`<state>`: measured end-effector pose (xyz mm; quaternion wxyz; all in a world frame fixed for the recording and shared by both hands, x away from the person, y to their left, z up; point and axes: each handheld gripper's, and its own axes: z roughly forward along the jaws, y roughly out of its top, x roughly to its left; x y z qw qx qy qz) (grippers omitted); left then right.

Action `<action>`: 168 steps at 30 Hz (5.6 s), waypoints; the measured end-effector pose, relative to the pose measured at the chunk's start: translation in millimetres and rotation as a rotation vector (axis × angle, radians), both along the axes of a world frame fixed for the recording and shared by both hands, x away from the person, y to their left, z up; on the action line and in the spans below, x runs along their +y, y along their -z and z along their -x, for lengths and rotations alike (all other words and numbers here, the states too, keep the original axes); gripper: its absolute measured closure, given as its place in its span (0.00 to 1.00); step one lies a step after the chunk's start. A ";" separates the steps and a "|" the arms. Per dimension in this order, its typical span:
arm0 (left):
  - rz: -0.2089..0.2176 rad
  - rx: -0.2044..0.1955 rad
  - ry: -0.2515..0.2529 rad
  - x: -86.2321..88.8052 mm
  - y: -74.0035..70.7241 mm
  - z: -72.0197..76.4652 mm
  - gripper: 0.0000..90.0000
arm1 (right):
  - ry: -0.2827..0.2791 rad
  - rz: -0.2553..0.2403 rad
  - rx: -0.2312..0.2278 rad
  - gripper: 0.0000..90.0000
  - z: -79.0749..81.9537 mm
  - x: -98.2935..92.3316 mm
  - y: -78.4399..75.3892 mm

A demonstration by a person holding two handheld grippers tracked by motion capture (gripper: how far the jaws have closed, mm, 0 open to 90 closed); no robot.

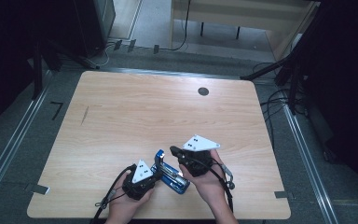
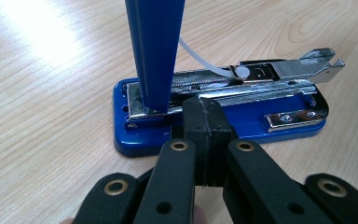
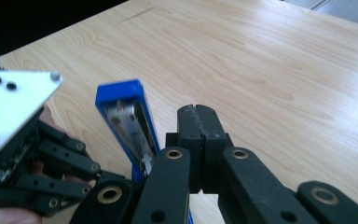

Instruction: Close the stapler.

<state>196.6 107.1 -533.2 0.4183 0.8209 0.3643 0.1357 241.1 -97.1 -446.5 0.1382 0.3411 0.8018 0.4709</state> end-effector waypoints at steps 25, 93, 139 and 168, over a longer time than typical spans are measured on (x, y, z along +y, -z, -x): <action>-0.001 -0.005 -0.003 -0.3 0.2 0.1 1.00 | -0.077 -0.001 -0.042 1.00 -1.3 35.4 -20.7; -0.016 -0.003 0.070 -1.6 0.3 3.9 1.00 | 0.018 -0.022 0.046 1.00 56.5 -38.3 50.9; 0.013 -0.003 0.055 7.2 -2.1 5.1 1.00 | 0.102 -0.023 0.005 1.00 78.1 -42.6 56.4; 0.113 -0.092 -0.327 148.9 -14.3 -8.9 0.60 | 0.093 -0.029 0.001 1.00 88.2 -39.0 59.2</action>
